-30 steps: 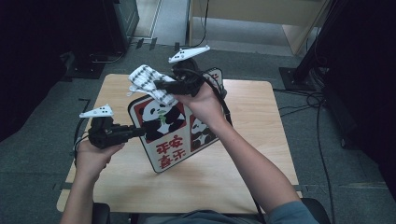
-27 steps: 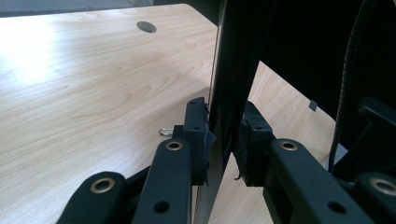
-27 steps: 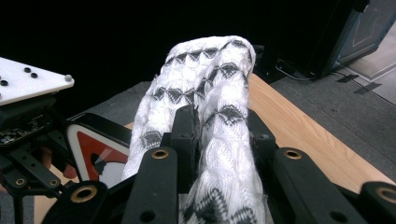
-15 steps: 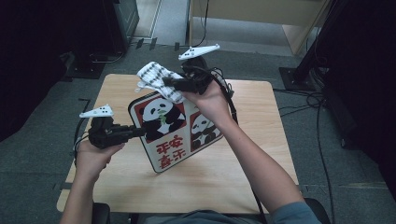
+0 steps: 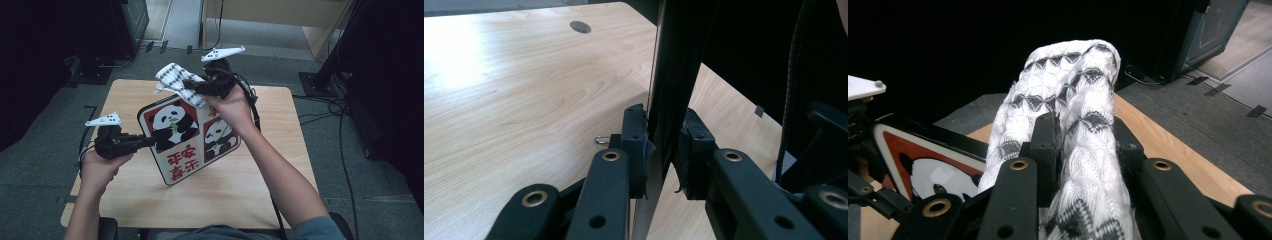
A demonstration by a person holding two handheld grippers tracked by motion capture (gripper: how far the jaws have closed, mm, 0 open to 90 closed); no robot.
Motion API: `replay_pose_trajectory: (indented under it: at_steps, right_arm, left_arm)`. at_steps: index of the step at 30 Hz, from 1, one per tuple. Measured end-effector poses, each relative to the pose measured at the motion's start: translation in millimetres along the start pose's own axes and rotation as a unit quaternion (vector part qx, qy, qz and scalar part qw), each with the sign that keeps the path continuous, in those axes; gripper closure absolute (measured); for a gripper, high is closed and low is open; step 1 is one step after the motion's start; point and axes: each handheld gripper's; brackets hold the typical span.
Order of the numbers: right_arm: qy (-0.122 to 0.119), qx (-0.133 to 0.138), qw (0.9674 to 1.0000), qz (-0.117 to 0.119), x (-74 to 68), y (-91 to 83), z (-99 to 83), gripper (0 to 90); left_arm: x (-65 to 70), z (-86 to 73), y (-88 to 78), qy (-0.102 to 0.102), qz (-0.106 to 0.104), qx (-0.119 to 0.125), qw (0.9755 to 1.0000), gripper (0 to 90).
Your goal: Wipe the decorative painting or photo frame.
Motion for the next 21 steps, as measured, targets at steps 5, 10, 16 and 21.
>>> replay_pose_trajectory:
  at_steps: [5, 10, 16, 21]
  right_arm:
    - [0.014, 0.003, 0.9999, 0.001, 9.9, -3.4, -2.5, 71.8]
    - [0.021, 0.007, 0.9998, -0.005, 15.9, -6.9, -4.5, 71.8]
    - [0.019, 0.006, 0.9997, -0.017, 20.6, -11.5, -6.1, 73.8]
    - [0.024, 0.008, 0.9995, -0.021, 25.1, -13.9, -7.3, 74.5]
  left_arm:
    - [-0.3, -0.1, -0.2, 0.0, -0.001, 0.0, 1.0, 77.4]
    - [-0.2, -0.1, -0.3, 0.001, 0.0, -0.001, 1.0, 77.4]
    - [-0.3, -0.2, -0.3, 0.0, -0.001, -0.001, 1.0, 77.4]
    - [-0.3, -0.3, -0.2, -0.001, -0.001, 0.0, 1.0, 77.4]
Point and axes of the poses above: each handheld gripper's, and its own axes: y roughly forward along the jaws, z roughly out of its top, x roughly to its right, and after that the axes turned 5 degrees about -x, right-handed
